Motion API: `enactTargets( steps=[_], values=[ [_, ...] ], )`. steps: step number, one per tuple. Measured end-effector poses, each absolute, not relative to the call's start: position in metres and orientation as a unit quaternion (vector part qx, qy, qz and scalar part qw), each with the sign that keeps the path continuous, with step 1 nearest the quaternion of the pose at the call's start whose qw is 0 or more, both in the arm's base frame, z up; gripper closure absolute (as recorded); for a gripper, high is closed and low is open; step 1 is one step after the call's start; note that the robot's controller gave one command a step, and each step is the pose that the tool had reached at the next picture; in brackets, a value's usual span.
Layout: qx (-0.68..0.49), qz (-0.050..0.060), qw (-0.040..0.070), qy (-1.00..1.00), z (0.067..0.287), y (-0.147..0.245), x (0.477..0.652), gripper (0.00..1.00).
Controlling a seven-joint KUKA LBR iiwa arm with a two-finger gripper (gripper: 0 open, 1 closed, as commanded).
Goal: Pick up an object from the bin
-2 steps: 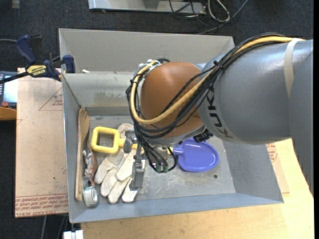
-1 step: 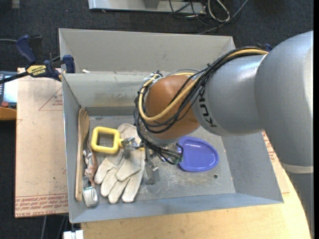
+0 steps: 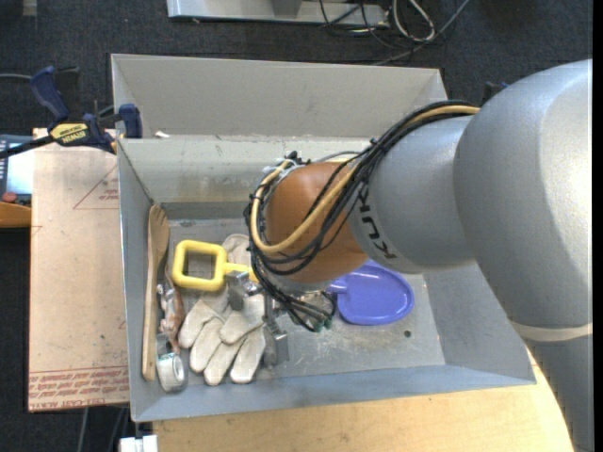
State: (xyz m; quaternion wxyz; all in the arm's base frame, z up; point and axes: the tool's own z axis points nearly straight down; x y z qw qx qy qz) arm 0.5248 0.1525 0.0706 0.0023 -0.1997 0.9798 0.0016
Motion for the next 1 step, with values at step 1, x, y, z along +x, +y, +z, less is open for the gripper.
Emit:
enactTargets(
  steps=[1],
  values=[
    [-0.387, 0.001, 0.003, 0.922, 0.0707, 0.152, 0.5135, 0.0]
  ],
)
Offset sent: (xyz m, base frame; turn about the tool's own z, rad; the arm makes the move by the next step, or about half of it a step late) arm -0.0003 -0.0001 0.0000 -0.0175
